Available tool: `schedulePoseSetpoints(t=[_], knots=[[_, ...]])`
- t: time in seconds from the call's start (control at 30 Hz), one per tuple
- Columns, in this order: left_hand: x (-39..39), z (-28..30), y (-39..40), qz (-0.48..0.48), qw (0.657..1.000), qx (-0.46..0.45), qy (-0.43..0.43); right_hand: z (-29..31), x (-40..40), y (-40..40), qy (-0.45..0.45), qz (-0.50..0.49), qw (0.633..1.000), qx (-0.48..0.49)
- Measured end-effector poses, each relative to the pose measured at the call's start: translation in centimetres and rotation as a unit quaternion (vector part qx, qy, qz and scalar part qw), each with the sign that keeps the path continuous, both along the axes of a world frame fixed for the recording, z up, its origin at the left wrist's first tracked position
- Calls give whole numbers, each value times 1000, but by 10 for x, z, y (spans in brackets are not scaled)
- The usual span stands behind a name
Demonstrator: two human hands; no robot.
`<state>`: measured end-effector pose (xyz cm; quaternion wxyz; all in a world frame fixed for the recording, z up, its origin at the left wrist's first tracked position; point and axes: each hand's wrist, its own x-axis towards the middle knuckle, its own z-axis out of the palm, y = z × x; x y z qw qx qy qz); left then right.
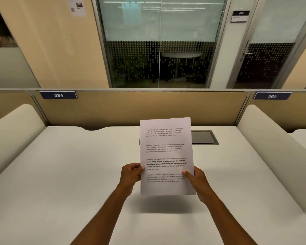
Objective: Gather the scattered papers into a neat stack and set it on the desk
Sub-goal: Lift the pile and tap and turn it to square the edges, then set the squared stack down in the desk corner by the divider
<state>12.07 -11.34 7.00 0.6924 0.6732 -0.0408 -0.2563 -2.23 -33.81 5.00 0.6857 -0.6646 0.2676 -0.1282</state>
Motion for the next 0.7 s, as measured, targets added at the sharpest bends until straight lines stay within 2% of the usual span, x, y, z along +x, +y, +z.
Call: schedulePoseSetpoints(t=[0.4, 0.7], knots=[[-17, -13, 2, 58, 997, 49, -4, -12, -7, 0, 39, 29, 998, 29], [-26, -16, 7, 97, 994, 44, -18, -10, -9, -10, 50, 66, 993, 80]])
